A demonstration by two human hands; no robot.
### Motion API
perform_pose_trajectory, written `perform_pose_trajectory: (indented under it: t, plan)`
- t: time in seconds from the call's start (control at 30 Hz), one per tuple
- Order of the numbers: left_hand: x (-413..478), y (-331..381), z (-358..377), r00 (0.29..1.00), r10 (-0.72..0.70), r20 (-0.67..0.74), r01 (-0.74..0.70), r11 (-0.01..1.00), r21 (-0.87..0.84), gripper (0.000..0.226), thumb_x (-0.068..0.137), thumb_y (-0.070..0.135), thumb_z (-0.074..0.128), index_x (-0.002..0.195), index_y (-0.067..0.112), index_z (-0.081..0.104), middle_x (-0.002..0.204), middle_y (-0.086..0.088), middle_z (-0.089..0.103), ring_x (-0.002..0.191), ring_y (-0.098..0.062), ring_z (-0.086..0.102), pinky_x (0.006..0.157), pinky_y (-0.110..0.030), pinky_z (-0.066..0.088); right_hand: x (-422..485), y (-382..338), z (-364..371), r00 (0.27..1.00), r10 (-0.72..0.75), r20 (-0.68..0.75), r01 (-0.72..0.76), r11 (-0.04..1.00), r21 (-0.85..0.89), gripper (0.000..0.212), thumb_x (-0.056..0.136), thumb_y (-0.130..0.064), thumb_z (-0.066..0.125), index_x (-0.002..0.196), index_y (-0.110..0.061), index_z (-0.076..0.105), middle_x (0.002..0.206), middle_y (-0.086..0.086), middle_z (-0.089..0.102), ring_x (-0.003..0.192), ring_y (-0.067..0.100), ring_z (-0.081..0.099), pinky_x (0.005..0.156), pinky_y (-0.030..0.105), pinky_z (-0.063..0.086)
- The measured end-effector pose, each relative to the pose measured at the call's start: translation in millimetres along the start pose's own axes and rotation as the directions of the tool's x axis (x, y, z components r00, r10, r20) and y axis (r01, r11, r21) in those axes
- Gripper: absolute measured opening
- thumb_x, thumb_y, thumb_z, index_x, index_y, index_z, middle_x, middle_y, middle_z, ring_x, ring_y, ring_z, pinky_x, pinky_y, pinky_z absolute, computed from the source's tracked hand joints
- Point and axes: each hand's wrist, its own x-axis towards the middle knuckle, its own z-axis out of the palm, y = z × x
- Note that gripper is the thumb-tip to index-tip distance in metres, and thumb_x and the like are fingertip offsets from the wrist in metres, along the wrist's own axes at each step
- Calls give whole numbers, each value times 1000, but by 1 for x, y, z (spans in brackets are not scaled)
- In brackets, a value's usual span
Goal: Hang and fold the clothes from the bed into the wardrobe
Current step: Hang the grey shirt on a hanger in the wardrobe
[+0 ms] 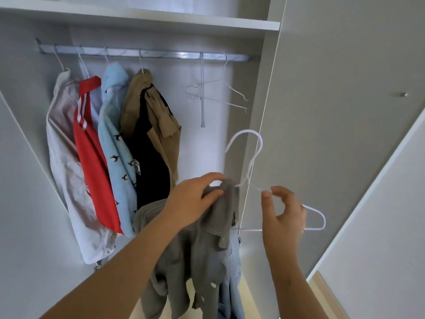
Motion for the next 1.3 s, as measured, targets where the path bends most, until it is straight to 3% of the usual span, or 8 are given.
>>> perform_pose_trajectory:
  t: [0.1,0.23,0.4,0.53,0.67,0.87,1.07,1.3]
  plan:
    - [6,-3,-16,994,-56,-97,49,997,-66,30,92,29,54,122,32,58,73,20,54,72,-3,53,76,-24,46,-4,8,-5,994,95,-56,-89,991,98,21,86,-6,57,75,-24,57,81,-6,60,81,17,52,74,31,41]
    - [10,-6,-34,987,-96,-126,69,976,-204,24,91,23,57,110,37,60,93,25,58,85,10,54,77,1,39,-7,15,1,951,252,178,-265,963,53,26,83,-4,54,67,-25,58,64,-6,58,60,11,50,55,20,39]
    - [7,-9,-52,985,-73,-155,26,958,-285,25,89,14,60,105,33,63,95,19,64,92,5,59,83,-8,44,-7,16,12,839,306,449,-312,948,-64,23,86,-7,54,78,-26,63,83,-6,66,71,10,58,61,17,43]
    - [1,-11,-63,975,-98,-201,18,930,-367,26,89,8,58,105,27,63,93,19,64,89,6,60,86,-12,46,-14,11,25,756,213,619,-218,974,-69,35,86,-10,63,110,-34,54,109,-13,55,96,13,53,81,21,43]
    - [-5,-6,-71,975,-82,-206,-14,905,-426,32,88,6,57,94,37,63,89,23,66,88,5,62,83,-11,48,-21,7,35,684,90,724,-116,993,-14,35,87,-16,64,99,-47,52,93,-35,51,85,-14,52,70,1,37]
    - [-10,-5,-88,951,-99,-294,-50,887,-459,32,88,1,57,93,32,63,74,21,67,76,8,60,75,-7,47,-32,21,46,591,242,770,-77,967,-244,15,89,-17,59,102,-17,67,101,-6,66,90,7,59,79,14,41]
    - [-21,-19,-110,952,-100,-289,-41,894,-446,36,87,-4,55,85,30,66,73,24,68,75,9,62,70,-5,46,-26,26,49,732,224,644,-54,961,-272,13,95,-16,46,92,-19,59,77,-10,57,71,6,53,65,16,40]
    - [-40,-46,-130,942,-207,-265,79,903,-422,59,87,-5,53,69,48,72,72,28,67,76,11,61,64,0,43,-20,41,37,765,164,622,-86,984,-154,26,90,-28,59,71,-11,62,64,-2,59,62,9,54,56,7,38]
